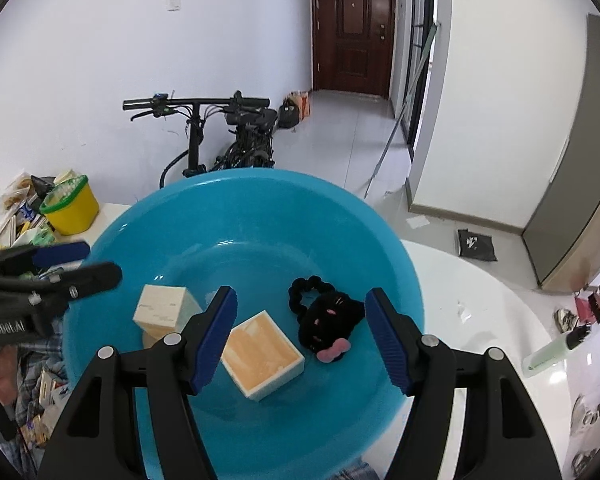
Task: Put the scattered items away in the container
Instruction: 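Withdraw both open tools from the basin back over the pile, then grasp the orange translucent soap dish with the right tool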
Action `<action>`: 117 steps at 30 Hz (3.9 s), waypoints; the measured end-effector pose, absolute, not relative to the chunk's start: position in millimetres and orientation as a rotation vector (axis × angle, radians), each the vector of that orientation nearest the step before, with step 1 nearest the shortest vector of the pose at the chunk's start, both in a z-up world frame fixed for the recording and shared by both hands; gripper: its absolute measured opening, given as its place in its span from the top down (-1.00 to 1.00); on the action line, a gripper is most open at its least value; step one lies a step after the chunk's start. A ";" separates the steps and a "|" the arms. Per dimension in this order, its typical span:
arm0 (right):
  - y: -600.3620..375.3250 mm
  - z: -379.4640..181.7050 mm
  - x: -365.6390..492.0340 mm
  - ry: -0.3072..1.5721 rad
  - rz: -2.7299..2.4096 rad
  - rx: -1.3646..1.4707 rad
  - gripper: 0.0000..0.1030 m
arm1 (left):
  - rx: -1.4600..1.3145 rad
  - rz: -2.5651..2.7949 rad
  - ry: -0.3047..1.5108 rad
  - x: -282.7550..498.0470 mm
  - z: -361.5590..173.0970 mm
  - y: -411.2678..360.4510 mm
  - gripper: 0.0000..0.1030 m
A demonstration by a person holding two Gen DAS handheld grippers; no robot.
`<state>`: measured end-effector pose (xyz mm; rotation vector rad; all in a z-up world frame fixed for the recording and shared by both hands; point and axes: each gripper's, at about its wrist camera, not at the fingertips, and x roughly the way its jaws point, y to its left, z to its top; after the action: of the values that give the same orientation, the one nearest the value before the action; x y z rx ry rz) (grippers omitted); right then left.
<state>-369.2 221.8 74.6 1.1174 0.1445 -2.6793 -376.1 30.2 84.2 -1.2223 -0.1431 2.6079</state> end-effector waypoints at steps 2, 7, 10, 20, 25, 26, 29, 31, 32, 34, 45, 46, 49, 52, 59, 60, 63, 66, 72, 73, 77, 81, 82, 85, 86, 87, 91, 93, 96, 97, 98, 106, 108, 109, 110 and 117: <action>220.7 81.5 -357.6 0.165 -2.686 1.088 -0.27 | -1.154 2.658 -0.120 -363.7 97.9 28.6 -0.52; 224.9 97.9 -329.5 0.099 -2.657 1.037 -0.27 | -1.017 2.747 -0.024 -329.8 122.1 28.9 -0.66; 226.9 106.2 -313.7 0.077 -2.663 1.014 -0.28 | -0.960 2.779 -0.031 -307.0 133.2 24.0 -0.67; 229.6 133.2 -245.7 0.139 -2.801 0.816 -0.99 | -0.784 2.855 -0.040 -243.2 150.8 10.8 -1.00; 229.7 136.1 -214.9 0.186 -2.811 0.781 -0.99 | -0.767 2.865 0.027 -212.9 152.7 7.9 -1.00; 229.2 136.0 -209.0 0.186 -2.807 0.779 -0.99 | -0.789 2.854 0.017 -203.1 151.4 5.7 -1.00; 231.2 138.5 -188.0 0.163 -2.822 0.727 -0.99 | -0.740 2.868 -0.003 -172.8 150.1 1.2 -1.00; 232.4 140.7 -173.1 0.153 -2.838 0.685 -0.99 | -0.714 2.885 0.020 -155.6 150.6 0.4 -1.00; 232.7 141.7 -167.0 0.149 -2.843 0.671 -0.99 | -0.703 2.897 0.037 -144.7 150.7 0.6 -1.00; 231.7 143.2 -154.7 0.152 -2.841 0.654 -0.99 | -0.686 2.901 0.041 -130.5 151.3 -0.4 -1.00; 217.4 144.4 -100.1 0.180 -2.815 0.587 -0.99 | -0.694 2.886 -0.011 -74.4 137.8 -11.0 -1.00; 217.0 143.5 -96.9 0.173 -2.814 0.588 -0.99 | -0.695 2.887 -0.004 -71.9 135.7 -11.7 -1.00; 215.9 138.3 -92.2 0.156 -2.816 0.601 -0.99 | -0.716 2.895 0.019 -64.9 127.6 -13.6 -1.00; 216.0 128.6 -89.8 0.132 -2.795 0.632 -0.99 | -0.758 2.880 0.028 -60.6 114.0 -15.6 -1.00; 216.3 96.2 -82.2 0.102 -2.787 0.735 -0.99 | -0.875 2.859 -0.003 -55.0 76.5 -25.2 -1.00; 216.8 91.0 -80.5 0.102 -2.789 0.748 -0.99 | -0.891 2.854 -0.016 -53.6 70.9 -26.7 -1.00; 216.2 75.9 -76.3 0.117 -2.794 0.783 -0.99 | -0.938 2.848 -0.037 -50.5 57.3 -28.5 -1.00; 216.5 58.9 -71.0 0.108 -2.783 0.829 -0.99 | -0.986 2.836 -0.050 -47.3 44.5 -29.9 -1.00; 212.9 24.8 -59.4 0.084 -2.716 0.933 -0.99 | -1.091 2.786 -0.031 -40.2 16.8 -25.8 -1.00; 211.1 19.1 -56.9 0.083 -2.702 0.950 -0.99 | -1.103 2.787 -0.022 -38.4 12.8 -24.8 -1.00; 202.1 0.6 -45.1 0.089 -2.643 0.994 -0.97 | -1.158 2.762 -0.017 -30.8 -3.8 -22.8 -1.00; 187.6 -16.4 -33.6 0.121 -2.581 1.024 -0.83 | -1.186 2.752 -0.042 -24.9 -12.4 -23.7 -1.00; 183.1 -20.6 -32.0 0.131 -2.561 1.036 -0.81 | -1.195 2.747 -0.054 -23.6 -14.3 -24.1 -1.00; 173.5 -30.7 -29.4 0.151 -2.518 1.070 -0.70 | -1.214 2.729 -0.083 -20.3 -19.3 -24.6 -1.00; 171.0 -32.5 -28.2 0.154 -2.509 1.072 -0.67 | -1.221 2.720 -0.085 -18.1 -21.4 -23.7 -1.00; 169.0 -33.9 -27.1 0.157 -2.503 1.072 -0.66 | -1.224 2.716 -0.081 -16.2 -22.8 -23.0 -1.00; 158.6 -39.3 -27.4 0.172 -2.477 1.081 -0.58 | -1.225 2.718 -0.055 -9.6 -25.1 -21.2 -1.00; 155.0 -43.5 -28.2 0.172 -2.458 1.094 -0.53 | -1.227 2.725 -0.060 -7.6 -25.6 -23.4 -1.00; 149.8 -50.8 -30.2 0.169 -2.427 1.118 -0.41 | -1.232 2.730 -0.087 -6.9 -26.3 -28.9 -1.00; 149.1 -53.3 -31.2 0.164 -2.417 1.127 -0.40 | -1.234 2.732 -0.095 -7.0 -26.4 -30.4 -1.00; 148.2 -55.7 -32.4 0.158 -2.407 1.137 -0.38 | -1.236 2.734 -0.107 -7.0 -26.9 -32.6 -1.00; 141.8 -65.2 -35.2 0.189 -2.417 1.142 0.10 | -1.262 2.741 -0.158 -11.0 -30.0 -39.8 -1.00; 147.1 -64.7 -36.7 0.155 -2.420 1.147 0.20 | -1.268 2.744 -0.166 -11.7 -31.0 -41.4 -1.00; 149.5 -64.4 -37.1 0.139 -2.418 1.148 0.20 | -1.269 2.745 -0.169 -11.9 -31.4 -42.0 -1.00; 151.5 -63.6 -37.1 0.128 -2.421 1.145 0.20 | -1.271 2.747 -0.174 -12.2 -31.7 -43.0 -1.00; 170.4 -50.9 -36.3 0.081 -2.468 1.096 0.20 | -1.193 2.758 -0.101 -22.5 -24.8 -48.0 -1.00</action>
<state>-36.3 170.4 -50.9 1.0963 0.0806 -2.4680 -22.5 -48.0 -24.8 -1.1932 -0.1013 2.7584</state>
